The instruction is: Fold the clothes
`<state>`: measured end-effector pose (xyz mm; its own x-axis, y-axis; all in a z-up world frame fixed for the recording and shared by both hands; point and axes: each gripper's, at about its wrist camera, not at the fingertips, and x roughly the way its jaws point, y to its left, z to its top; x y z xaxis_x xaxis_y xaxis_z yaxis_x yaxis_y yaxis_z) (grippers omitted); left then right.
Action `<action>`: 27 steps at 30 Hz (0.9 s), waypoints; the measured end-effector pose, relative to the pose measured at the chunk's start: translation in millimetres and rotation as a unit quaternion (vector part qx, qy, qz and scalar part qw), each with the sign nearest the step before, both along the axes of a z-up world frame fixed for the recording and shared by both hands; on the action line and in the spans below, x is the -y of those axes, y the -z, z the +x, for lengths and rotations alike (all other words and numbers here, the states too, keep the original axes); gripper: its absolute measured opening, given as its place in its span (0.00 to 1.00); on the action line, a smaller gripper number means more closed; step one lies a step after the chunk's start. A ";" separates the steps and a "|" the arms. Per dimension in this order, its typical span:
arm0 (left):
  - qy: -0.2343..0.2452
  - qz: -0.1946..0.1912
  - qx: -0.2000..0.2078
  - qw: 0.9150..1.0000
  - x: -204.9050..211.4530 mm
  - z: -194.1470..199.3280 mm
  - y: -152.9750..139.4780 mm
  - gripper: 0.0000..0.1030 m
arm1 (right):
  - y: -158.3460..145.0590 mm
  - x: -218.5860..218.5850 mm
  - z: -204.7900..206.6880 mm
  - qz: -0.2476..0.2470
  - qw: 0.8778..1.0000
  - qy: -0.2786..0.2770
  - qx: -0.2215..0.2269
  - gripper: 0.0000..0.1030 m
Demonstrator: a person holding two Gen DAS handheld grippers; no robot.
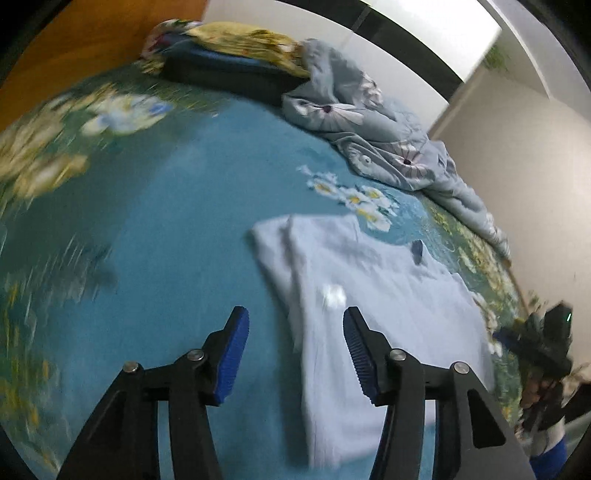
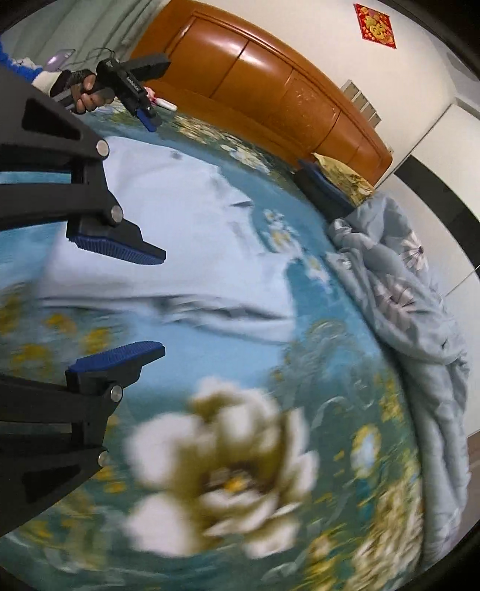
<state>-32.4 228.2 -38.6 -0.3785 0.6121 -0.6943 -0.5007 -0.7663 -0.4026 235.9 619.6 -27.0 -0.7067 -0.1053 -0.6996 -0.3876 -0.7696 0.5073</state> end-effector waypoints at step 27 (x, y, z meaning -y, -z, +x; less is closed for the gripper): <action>0.041 -0.023 -0.026 0.999 -62.4 -67.2 22.7 0.03 | 26.5 -30.5 -102.4 0.002 1.000 -0.016 0.023 0.03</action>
